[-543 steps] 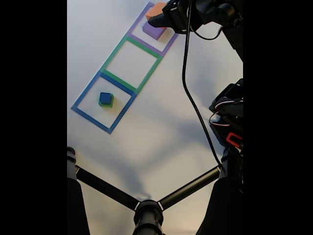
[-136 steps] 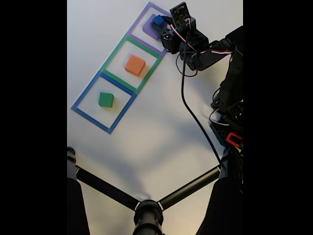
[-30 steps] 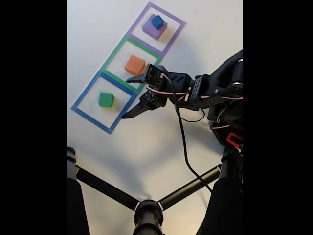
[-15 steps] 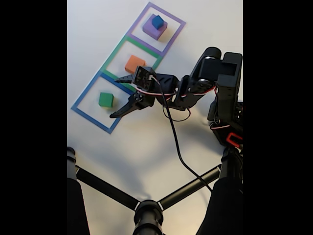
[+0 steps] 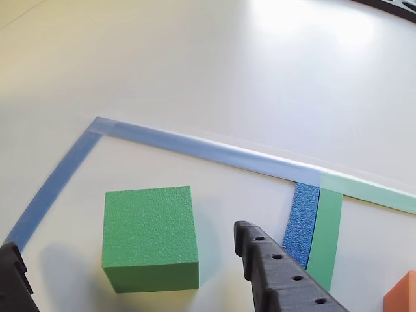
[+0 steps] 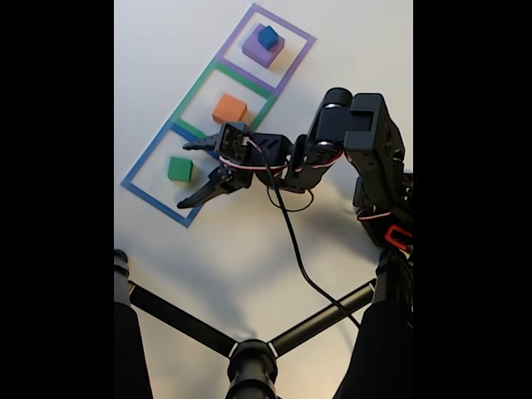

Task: Tower of hanoi

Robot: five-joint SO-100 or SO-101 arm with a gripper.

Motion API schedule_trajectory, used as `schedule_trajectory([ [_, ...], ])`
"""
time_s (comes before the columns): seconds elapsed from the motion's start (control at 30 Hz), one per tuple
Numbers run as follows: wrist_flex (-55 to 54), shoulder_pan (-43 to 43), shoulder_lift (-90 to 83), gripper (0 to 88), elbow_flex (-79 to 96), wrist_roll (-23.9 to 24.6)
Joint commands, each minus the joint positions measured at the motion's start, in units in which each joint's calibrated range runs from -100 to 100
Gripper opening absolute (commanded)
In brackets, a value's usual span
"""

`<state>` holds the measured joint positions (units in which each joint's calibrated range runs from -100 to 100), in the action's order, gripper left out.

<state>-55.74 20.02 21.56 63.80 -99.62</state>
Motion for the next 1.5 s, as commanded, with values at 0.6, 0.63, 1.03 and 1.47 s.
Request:
schedule_trajectory([
  [0.6, -1.8, 3.1, 3.1, 13.9, -5.9, -0.4],
  [0.63, -1.8, 3.2, 3.1, 12.5, -5.9, -0.4],
  [1.03, -1.7, 3.8, 2.7, 3.6, -5.9, -0.4],
  [1.47, 33.8, 3.0, -30.9, 3.7, -6.2, -0.4],
])
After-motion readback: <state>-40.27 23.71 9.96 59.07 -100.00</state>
